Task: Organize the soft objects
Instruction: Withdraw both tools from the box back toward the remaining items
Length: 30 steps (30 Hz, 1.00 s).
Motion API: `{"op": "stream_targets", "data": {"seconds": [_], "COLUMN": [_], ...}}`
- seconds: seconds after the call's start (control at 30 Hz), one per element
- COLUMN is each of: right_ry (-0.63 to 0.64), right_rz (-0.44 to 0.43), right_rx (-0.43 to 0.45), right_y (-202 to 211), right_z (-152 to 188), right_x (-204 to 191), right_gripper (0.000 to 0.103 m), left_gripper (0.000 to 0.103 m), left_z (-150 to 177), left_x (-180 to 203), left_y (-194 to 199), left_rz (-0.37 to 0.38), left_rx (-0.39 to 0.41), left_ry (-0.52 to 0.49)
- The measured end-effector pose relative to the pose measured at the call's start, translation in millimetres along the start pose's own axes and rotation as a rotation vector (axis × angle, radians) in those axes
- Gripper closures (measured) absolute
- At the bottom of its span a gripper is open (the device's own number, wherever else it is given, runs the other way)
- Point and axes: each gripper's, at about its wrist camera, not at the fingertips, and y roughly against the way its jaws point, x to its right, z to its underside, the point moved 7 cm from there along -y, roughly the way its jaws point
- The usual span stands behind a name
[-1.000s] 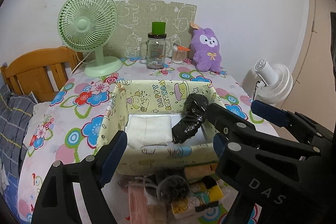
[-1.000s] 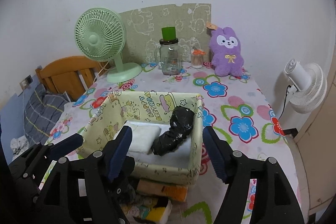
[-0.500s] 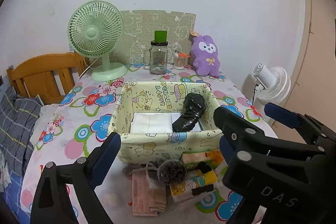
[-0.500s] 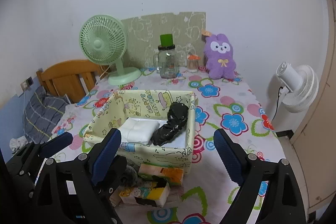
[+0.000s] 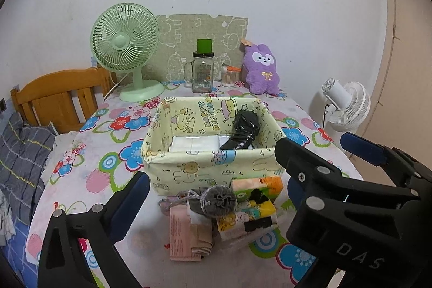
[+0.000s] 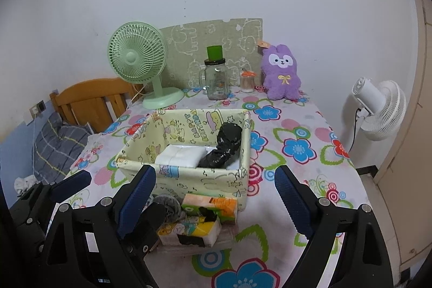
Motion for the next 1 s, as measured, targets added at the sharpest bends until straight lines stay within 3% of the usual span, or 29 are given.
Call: {"op": "stream_targets", "data": {"seconds": [0.23, 1.0], "right_ry": [0.002, 0.020], "right_rz": [0.009, -0.018], "right_rx": [-0.002, -0.083], "right_y": [3, -24], "right_z": [14, 69], "right_x": [-2, -19], "right_gripper": [0.012, 0.012], "left_gripper": [0.000, 0.000], "left_z": [14, 65], "left_x": [-2, -20], "left_y": [-1, -21], "left_rz": [0.027, 0.014], "left_rx": [-0.012, -0.064], "left_ry": [0.013, 0.024]}}
